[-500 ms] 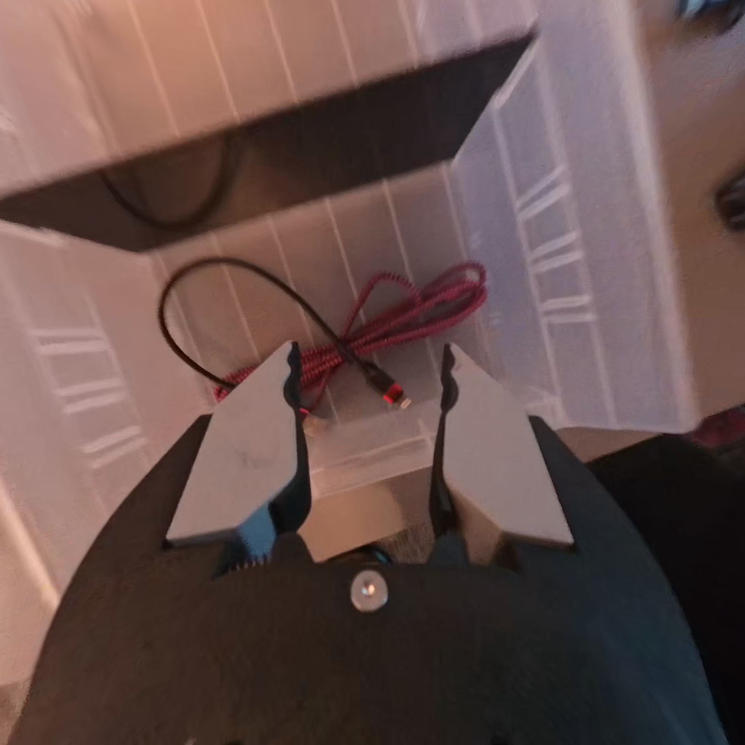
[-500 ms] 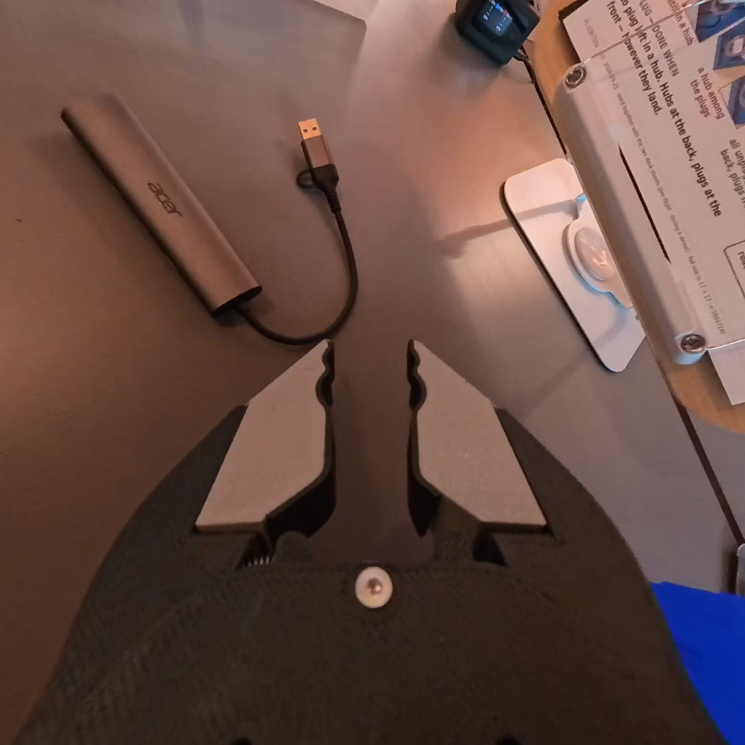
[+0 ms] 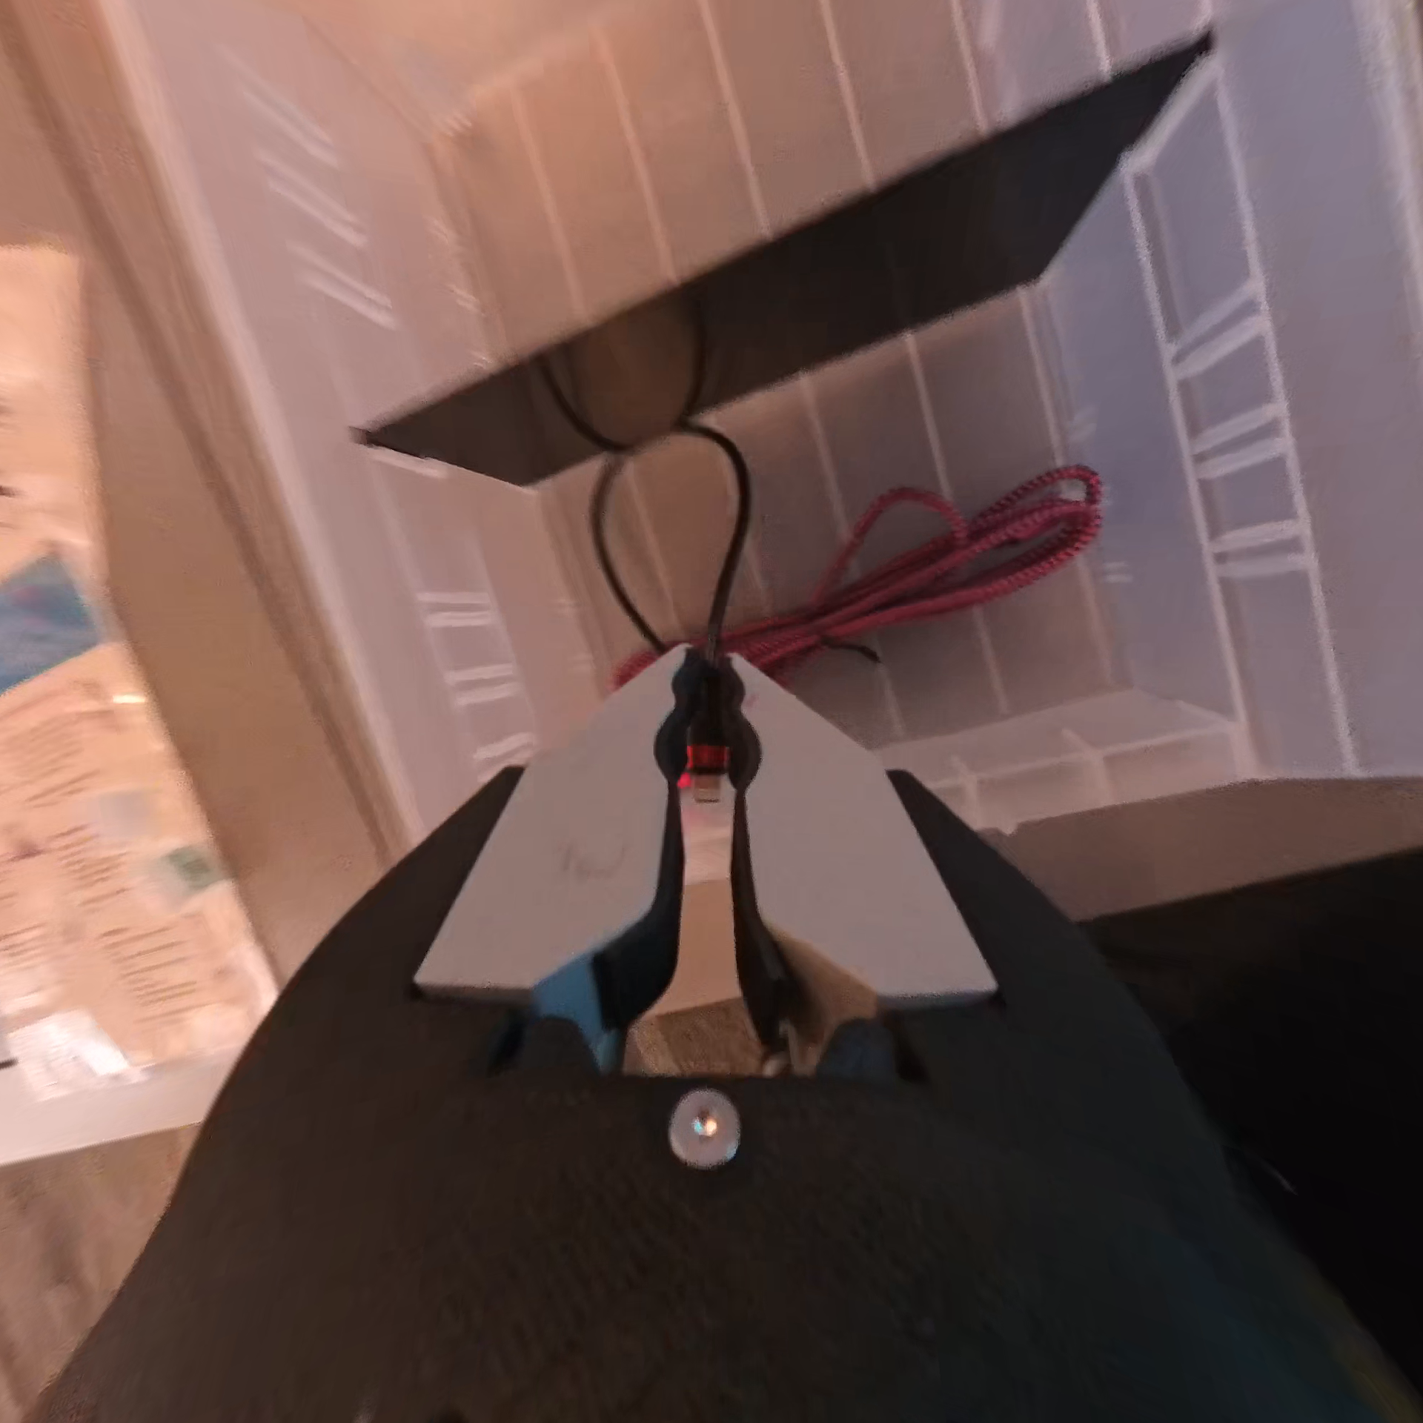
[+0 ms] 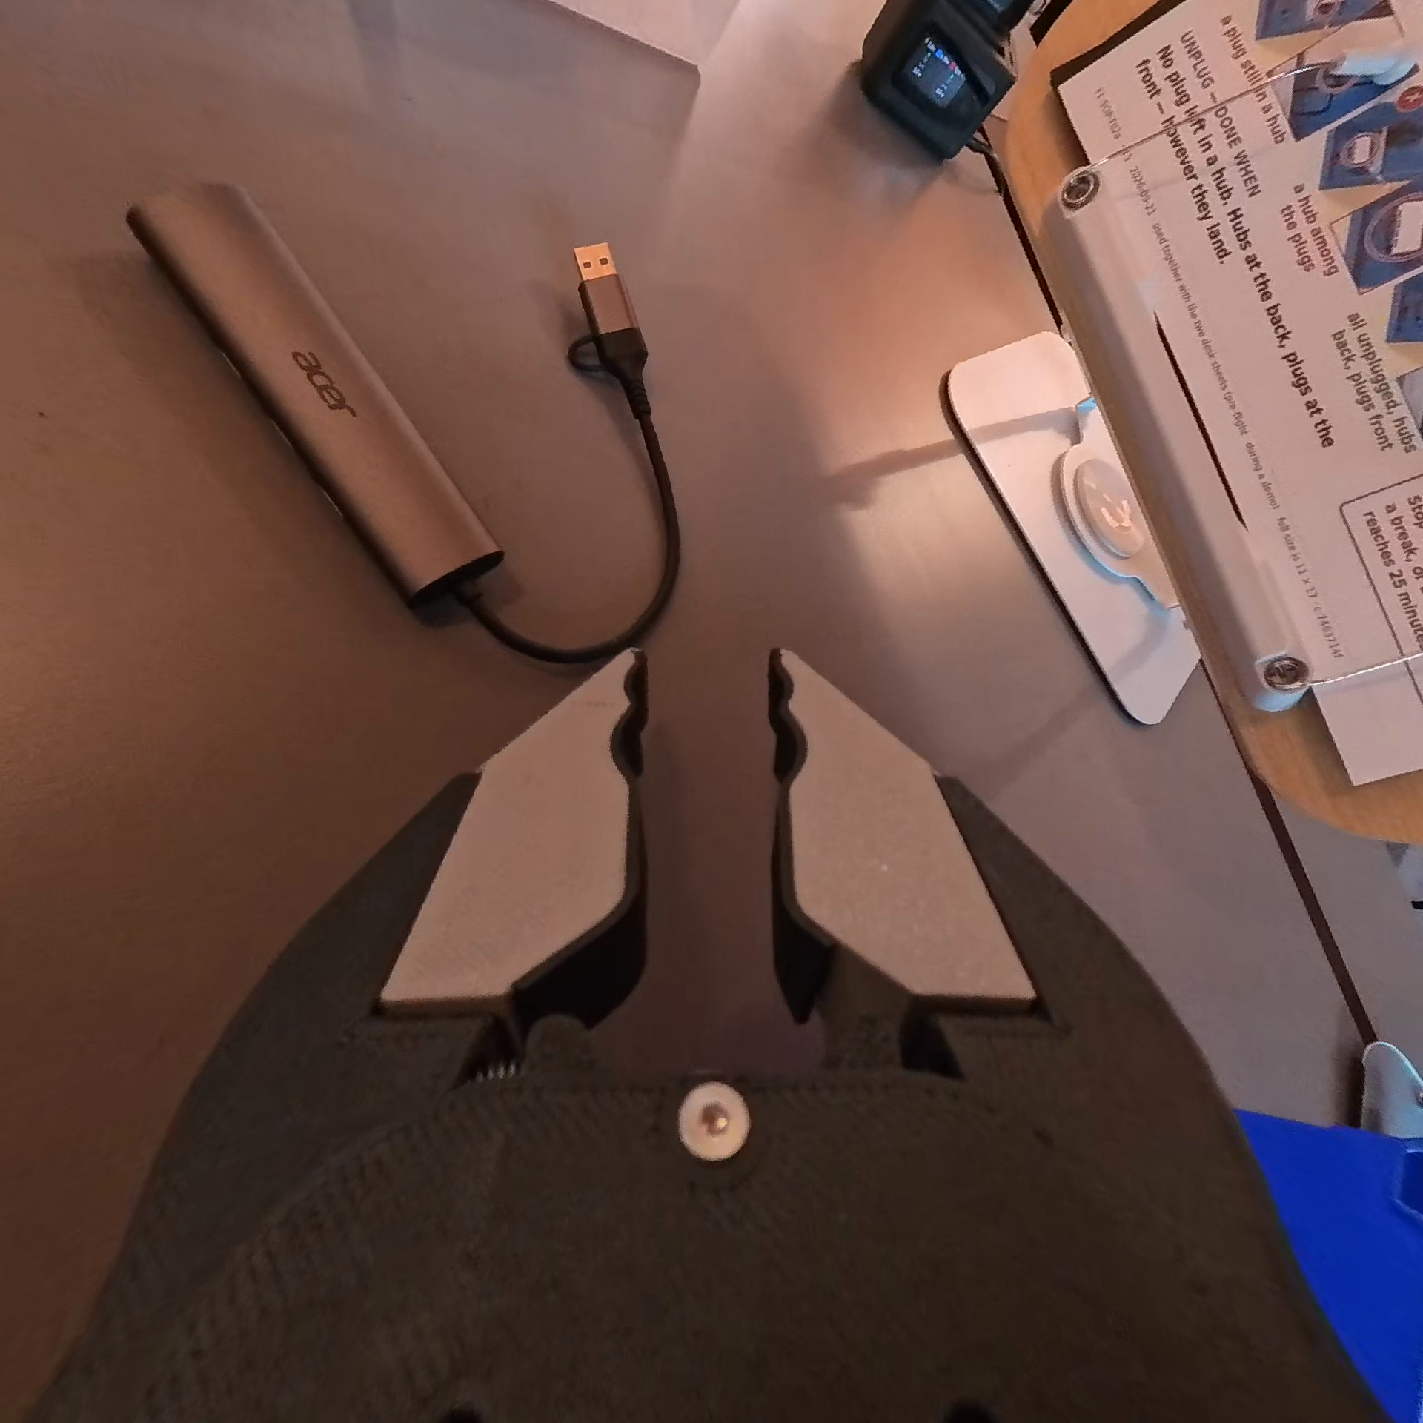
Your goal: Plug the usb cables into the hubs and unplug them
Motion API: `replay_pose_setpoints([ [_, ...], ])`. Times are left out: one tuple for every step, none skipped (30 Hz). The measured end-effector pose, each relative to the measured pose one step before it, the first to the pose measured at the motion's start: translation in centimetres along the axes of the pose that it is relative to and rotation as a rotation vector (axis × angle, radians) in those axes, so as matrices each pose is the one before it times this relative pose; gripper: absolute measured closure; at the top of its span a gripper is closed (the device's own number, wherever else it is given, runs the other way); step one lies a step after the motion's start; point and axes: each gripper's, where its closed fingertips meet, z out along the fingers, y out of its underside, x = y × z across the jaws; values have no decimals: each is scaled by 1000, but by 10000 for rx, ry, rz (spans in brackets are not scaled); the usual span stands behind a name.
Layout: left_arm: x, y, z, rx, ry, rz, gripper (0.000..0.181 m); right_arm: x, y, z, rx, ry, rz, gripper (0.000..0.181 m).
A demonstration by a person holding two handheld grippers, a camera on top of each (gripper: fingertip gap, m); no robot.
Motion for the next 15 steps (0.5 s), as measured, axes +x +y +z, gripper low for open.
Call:
replay_pose_setpoints([
  [-892, -872, -1079, 493, -592, 102, 179, 4, 12, 9, -8, 5, 0, 153],
  [-922, -1046, -1138, 609, -606, 70, 179, -8, -11, -3, 3, -3, 12, 153],
  [-829, -1073, -1125, 607, -528, 41, 179, -8, -26, -1, 13, -9, 18, 153],
  [-792, -1135, -1100, 629, -498, -2, 179, -20, -23, 1, 14, -22, 22, 153],
  [-774, -1139, -1077, 627, -477, -51, 179, -17, 26, 11, 1, -24, 18, 153],
  [-719, -1111, -1027, 572, -456, -1, 179, 31, 77, 27, -26, 6, 7, 153],
  [-663, -1138, -1026, 572, -456, 65, 180, 100, 106, 32, -36, 29, 8, 153],
  [-474, -1132, -981, 536, -350, 22, 180, 118, 100, 12, -24, 24, 35, 153],
  [-171, -1267, -955, 566, -184, -21, 180, 128, 51, -8, 6, 13, 64, 153],
  [156, -1403, -948, 622, -41, -47, 180, 143, 0, -37, 41, 17, 77, 153],
  [559, -1457, -871, 598, 120, -49, 180, 102, -75, -71, 82, -15, 83, 153],
  [1035, -1440, -751, 536, 283, 15, 180, 9, -149, -88, 123, -70, 93, 153],
  [1342, -1333, -557, 470, 287, 137, 180, -63, -188, -117, 144, -119, 106, 152],
  [1558, -1172, -335, 376, 279, 206, 179, -146, -255, -158, 179, -157, 99, 151],
  [2026, -1030, -81, 302, 494, 122, 179, -189, -393, -224, 257, -186, 59, 150],
])
